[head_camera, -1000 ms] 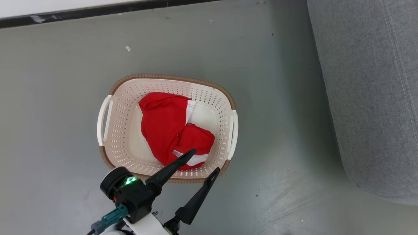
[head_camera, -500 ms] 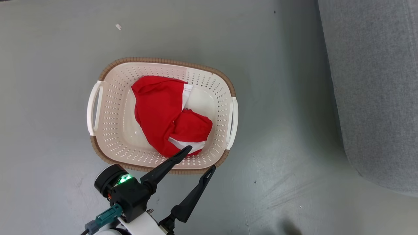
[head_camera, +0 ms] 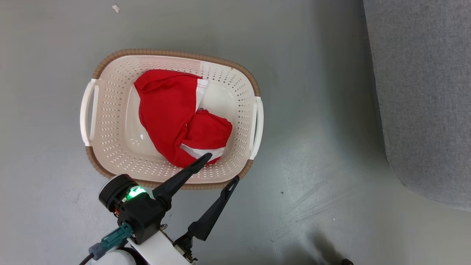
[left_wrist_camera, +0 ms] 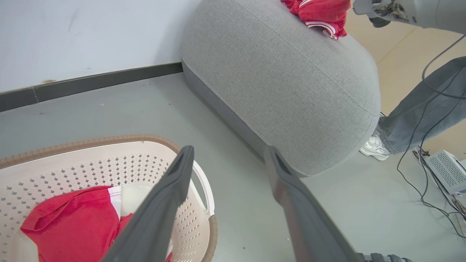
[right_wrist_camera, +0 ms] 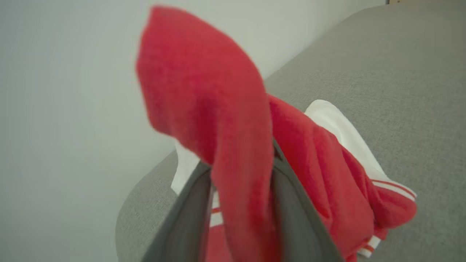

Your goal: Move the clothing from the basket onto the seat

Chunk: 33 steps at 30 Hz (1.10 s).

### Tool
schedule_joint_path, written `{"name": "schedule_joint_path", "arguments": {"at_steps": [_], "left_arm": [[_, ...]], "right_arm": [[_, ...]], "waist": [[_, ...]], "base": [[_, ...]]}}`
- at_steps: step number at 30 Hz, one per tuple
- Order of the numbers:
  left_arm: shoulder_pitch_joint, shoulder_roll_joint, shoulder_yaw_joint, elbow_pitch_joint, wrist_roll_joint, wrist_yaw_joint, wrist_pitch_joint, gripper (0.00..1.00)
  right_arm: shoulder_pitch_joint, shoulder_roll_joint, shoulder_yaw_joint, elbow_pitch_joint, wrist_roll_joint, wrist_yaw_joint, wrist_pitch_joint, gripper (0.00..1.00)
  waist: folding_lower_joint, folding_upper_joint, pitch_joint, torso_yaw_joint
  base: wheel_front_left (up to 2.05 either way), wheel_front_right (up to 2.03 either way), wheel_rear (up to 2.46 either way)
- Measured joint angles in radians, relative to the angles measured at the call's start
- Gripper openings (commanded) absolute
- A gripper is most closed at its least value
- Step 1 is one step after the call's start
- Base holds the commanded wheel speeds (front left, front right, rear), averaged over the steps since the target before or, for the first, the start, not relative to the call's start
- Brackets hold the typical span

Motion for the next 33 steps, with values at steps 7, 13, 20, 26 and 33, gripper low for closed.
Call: {"name": "schedule_joint_path", "arguments": {"at_steps": [7, 13, 20, 26, 33], "left_arm": [[-0.016, 0.0, 0.005, 0.009, 0.004, 0.0, -0.011, 1.0], [-0.038, -0.009, 0.006, 0.023, 0.004, 0.0, -0.037, 1.0], [-0.061, -0.025, 0.004, 0.05, 0.002, 0.0, -0.064, 1.0], [-0.07, -0.044, 0.007, 0.084, -0.008, -0.001, -0.093, 1.0], [-0.07, -0.06, 0.031, 0.131, -0.023, -0.001, -0.139, 1.0]], "right_arm": [[0.001, 0.067, 0.021, 0.018, -0.01, 0.0, -0.028, 1.0], [0.033, 0.073, 0.041, -0.001, -0.001, 0.0, -0.04, 1.0], [0.128, 0.126, 0.133, -0.036, 0.005, 0.0, -0.045, 1.0], [0.195, 0.183, 0.223, -0.094, 0.025, 0.0, -0.045, 1.0], [0.266, 0.236, 0.308, -0.221, 0.061, 0.0, -0.048, 1.0]], "waist": [[-0.0001, 0.0, 0.002, -0.023], [0.0, 0.0, -0.018, -0.035], [0.0, 0.0, -0.053, -0.046], [0.0, 0.0, -0.091, -0.053], [0.0, 0.0, -0.144, -0.052]], "base": [[0.0, 0.0, 0.0], [0.0, 0.0, 0.0], [0.0, 0.0, 0.0], [0.0, 0.0, 0.0], [0.0, 0.0, 0.0]]}}
